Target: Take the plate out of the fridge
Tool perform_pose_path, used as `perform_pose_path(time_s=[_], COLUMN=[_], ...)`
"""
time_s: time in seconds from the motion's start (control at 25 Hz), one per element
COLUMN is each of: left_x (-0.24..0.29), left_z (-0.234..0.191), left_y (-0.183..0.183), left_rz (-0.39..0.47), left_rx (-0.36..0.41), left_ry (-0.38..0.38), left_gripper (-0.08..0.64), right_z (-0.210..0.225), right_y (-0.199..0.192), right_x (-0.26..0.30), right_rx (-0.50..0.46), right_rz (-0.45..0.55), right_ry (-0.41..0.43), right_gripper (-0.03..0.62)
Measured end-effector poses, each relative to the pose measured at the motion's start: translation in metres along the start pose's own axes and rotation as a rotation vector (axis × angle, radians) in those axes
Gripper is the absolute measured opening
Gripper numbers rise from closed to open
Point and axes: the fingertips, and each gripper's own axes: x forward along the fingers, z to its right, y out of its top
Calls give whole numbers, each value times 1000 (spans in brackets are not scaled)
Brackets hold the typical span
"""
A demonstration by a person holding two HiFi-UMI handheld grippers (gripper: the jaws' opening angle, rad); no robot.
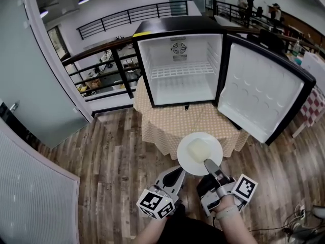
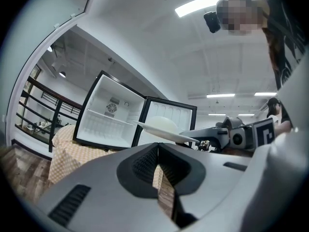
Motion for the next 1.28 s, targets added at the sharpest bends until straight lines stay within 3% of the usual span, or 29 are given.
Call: perform_pose_path(time_s=[0.28,0.6,1.28], left_x=[-3,3,-44], left_z=[-2,17,45], left_y=[6,2,-3], left_rz=[11,2,-13], left_rx=[13,16,-6], left_ry=[5,-58,-44], left_gripper=[9,9,9], right_z=[-1,-2,-7], right_y=[-3,6,-26], right_x=[-4,-18,-63], right_rx=[-1,-15,-7], right_rz=[5,48,51], right_ry=[8,11,-1], right_gripper=[51,51,51])
